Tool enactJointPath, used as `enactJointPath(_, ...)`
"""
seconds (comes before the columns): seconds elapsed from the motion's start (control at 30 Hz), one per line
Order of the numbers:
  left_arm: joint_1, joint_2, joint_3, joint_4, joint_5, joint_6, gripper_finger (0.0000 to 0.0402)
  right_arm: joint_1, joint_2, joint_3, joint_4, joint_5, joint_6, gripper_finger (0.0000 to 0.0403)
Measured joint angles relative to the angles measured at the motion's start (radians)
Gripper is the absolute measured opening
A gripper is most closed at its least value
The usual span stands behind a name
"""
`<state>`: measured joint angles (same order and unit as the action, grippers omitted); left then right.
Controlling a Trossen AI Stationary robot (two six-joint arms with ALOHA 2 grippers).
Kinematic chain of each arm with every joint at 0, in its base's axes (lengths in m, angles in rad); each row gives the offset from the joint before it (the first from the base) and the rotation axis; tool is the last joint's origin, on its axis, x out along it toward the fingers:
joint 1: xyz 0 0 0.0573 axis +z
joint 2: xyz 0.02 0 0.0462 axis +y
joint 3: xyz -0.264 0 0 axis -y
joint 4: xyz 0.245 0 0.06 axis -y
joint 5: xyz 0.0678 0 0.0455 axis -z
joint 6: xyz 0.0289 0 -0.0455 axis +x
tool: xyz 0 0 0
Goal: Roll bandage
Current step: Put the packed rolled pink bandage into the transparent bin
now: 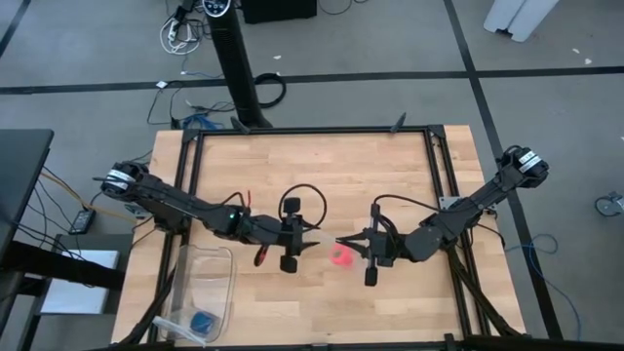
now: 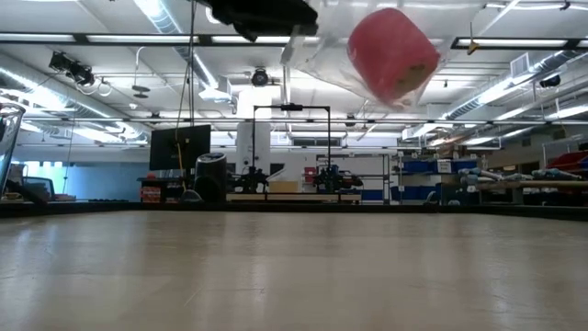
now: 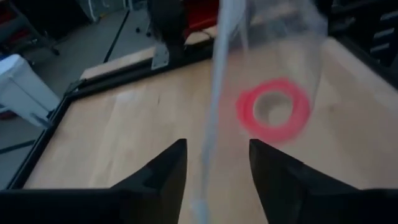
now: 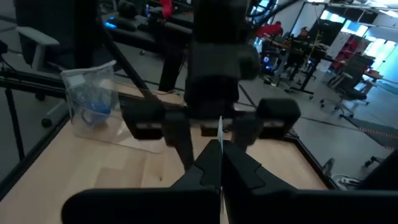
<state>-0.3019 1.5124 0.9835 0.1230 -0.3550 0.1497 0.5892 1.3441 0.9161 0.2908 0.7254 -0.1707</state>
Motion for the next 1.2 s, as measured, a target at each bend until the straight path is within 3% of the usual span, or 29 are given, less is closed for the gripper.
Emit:
enactJointPath(0.2,-0.005,-0.008,0.037,0.005,-0.003,0.004,0.0180,0.000,0.000,-0.001,-0.004,-0.008,0.008,0.0000)
enactJointPath(0.33,-0.005,-0.004,0.044,0.010,-0.028,0.049,0.0155,0.000,0.006,-0.001,-0.004,-0.016,0.011,0.0000)
enactJointPath(0.6,-0.019,0.026,0.048,0.047,-0.059,0.185,0.0014,-0.006,0.008,-0.002,-0.010,-0.060,0.059,0.0001)
enactJointPath(0.67,-0.044,0.006,0.087,-0.077,-0.121,0.225,0.0009,-0.014,0.009,-0.002,-0.033,-0.090,0.116,0.0007)
enactJointPath(0.77,-0.078,-0.021,0.229,-0.411,-0.181,0.188,0.0006,-0.023,0.009,-0.002,-0.071,-0.097,0.184,0.0028)
enactJointPath(0.9,-0.122,-0.023,0.434,-0.849,-0.183,-0.001,0.0004,-0.033,0.009,-0.002,-0.077,-0.098,0.212,0.0066)
enactJointPath(1.2,-0.242,-0.023,0.677,-1.396,-0.072,-0.485,0.0002,-0.036,0.009,-0.002,-0.077,-0.093,0.212,0.0107)
